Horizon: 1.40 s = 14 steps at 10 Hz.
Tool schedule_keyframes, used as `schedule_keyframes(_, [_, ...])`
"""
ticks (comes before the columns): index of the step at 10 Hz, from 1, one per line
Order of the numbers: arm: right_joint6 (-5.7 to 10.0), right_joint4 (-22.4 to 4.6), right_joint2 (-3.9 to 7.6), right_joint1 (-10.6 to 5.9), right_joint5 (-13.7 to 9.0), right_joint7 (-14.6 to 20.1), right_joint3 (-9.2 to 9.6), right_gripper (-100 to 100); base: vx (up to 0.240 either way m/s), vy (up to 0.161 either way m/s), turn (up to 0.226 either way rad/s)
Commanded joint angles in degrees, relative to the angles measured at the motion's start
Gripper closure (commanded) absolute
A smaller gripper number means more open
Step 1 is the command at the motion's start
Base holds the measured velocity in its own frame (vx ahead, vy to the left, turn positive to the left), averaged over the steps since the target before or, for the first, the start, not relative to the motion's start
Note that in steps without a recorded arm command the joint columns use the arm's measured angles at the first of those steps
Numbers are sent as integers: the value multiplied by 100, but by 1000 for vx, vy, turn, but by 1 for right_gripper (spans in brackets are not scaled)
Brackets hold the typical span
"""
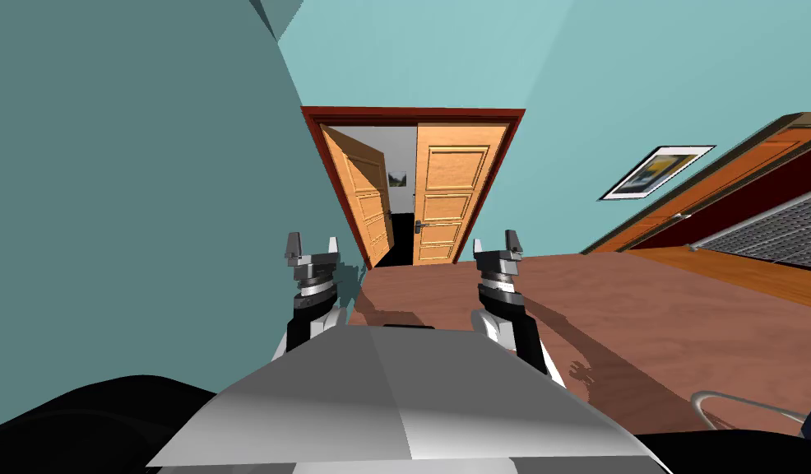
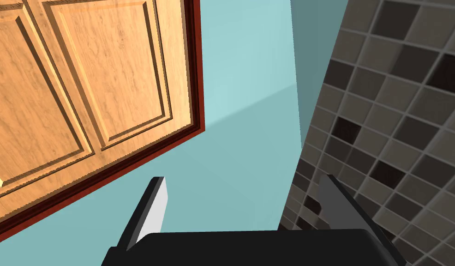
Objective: Push the door open
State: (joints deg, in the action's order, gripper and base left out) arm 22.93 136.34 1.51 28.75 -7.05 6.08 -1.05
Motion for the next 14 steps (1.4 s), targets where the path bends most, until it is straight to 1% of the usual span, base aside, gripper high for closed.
schedule_keyframes(1, [13, -213, 69, -93, -24, 19, 1, -100, -14, -17, 41])
schedule_keyframes(4, [32, -524, 168, -229, -58, 47, 3, -100, 131, 16, 42])
schedule_keyframes(6, [49, -807, 258, -353, -90, 72, 5, -100, 101, 13, 45])
schedule_keyframes(10, [90, -1487, 470, -650, -165, 132, 9, -100, 88, 14, 62])
schedule_keyframes(12, [114, -1832, 597, -830, -211, 169, 11, -100, 104, 18, 69])
schedule_keyframes(13, [114, -1898, 597, -830, -211, 169, 11, -100, 70, -8, 19])
schedule_keyframes(14, [127, -2105, 661, -921, -234, 188, 13, -100, 59, -1, 39])
